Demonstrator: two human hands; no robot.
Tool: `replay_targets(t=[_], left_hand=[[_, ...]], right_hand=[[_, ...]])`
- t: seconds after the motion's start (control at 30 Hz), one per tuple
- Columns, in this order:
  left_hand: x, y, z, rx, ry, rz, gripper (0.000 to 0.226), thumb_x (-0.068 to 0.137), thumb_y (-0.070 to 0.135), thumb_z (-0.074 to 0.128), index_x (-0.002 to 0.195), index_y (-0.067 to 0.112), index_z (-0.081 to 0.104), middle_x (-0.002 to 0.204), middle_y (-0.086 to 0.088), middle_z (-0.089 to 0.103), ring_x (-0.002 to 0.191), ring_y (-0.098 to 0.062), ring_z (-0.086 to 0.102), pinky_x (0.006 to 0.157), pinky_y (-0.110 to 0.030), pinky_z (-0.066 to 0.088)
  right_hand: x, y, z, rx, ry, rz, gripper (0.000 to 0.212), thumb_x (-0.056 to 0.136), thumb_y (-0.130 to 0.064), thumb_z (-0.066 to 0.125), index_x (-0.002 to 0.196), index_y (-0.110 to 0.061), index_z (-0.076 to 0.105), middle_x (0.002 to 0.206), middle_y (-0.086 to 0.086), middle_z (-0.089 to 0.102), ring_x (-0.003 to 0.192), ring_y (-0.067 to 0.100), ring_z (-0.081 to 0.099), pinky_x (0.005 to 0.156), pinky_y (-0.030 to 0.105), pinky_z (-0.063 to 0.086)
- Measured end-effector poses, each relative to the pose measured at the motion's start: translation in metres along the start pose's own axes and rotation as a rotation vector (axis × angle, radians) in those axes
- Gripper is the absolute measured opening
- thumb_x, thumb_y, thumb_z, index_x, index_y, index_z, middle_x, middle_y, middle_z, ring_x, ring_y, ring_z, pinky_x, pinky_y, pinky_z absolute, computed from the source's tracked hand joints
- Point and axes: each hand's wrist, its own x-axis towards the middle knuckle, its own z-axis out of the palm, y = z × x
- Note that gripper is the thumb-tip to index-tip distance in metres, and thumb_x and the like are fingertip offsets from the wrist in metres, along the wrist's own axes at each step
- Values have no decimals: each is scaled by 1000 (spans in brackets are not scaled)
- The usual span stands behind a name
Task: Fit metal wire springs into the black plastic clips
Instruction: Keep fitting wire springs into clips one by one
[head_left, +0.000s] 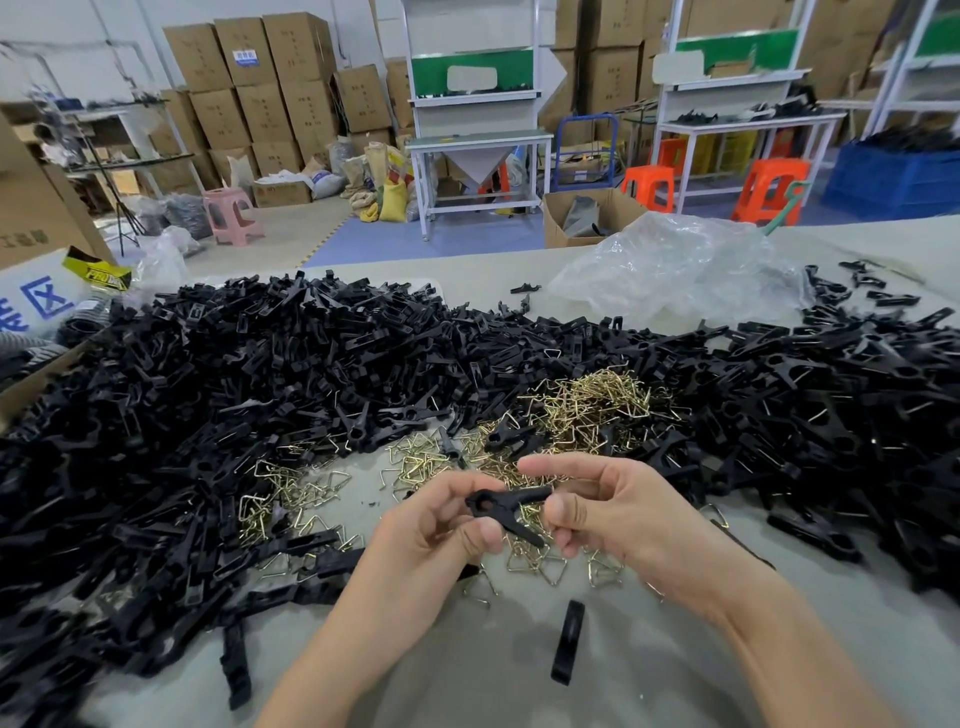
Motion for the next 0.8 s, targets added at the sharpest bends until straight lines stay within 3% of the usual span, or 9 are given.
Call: replay_targets(t=[0.23,0.4,0.47,0.53,0.6,0.7,0.8], left_hand=[[0,-3,1,5,-1,7,29,82,48,68,110,40,67,89,3,74,84,-9,66,79,-18,50],[1,1,7,-129,89,26,27,86,38,69,112,30,69,93,-10,73,81,-17,67,71,-25,54],[1,4,13,-200,79,25,24,90,28,70,113,25,70,92,-10,72,77,-18,66,65,-25,53],[-1,6,21,-220,36,16,24,90,23,66,114,21,70,96,-9,72,79,-15,66,64,-23,52],[-1,5,29,-196,35,21,25,90,20,61,114,16,69,95,-5,74,80,-13,68,67,-23,52],[-3,8,35,-192,-8,20,29,91,23,59,114,7,65,80,-3,72,73,-11,67,66,-21,52],[-5,11,34,-177,-53,21,31,94,30,57,117,10,65,82,0,71,74,-9,66,69,-18,51]], right_hand=[[1,2,8,-62,38,-40,36,78,-24,81,113,-30,77,75,7,70,65,13,65,68,20,55],[0,8,22,53,-36,-25,34,96,-41,67,126,-25,71,113,11,72,101,26,67,91,36,56],[1,11,35,148,-94,-18,35,101,-37,56,129,-21,68,115,18,68,104,26,64,98,44,52],[2,13,48,267,-97,-5,36,95,-30,54,127,-20,69,115,16,65,104,28,55,96,48,43],[1,14,54,353,-95,-7,40,90,-25,53,126,-21,69,127,13,68,110,32,52,93,52,32],[-2,10,52,394,-166,-27,40,86,-34,65,125,-25,70,135,11,66,114,26,59,94,47,38],[-2,12,50,482,-216,8,51,72,-46,85,119,-29,73,129,7,69,111,20,66,96,36,52]])
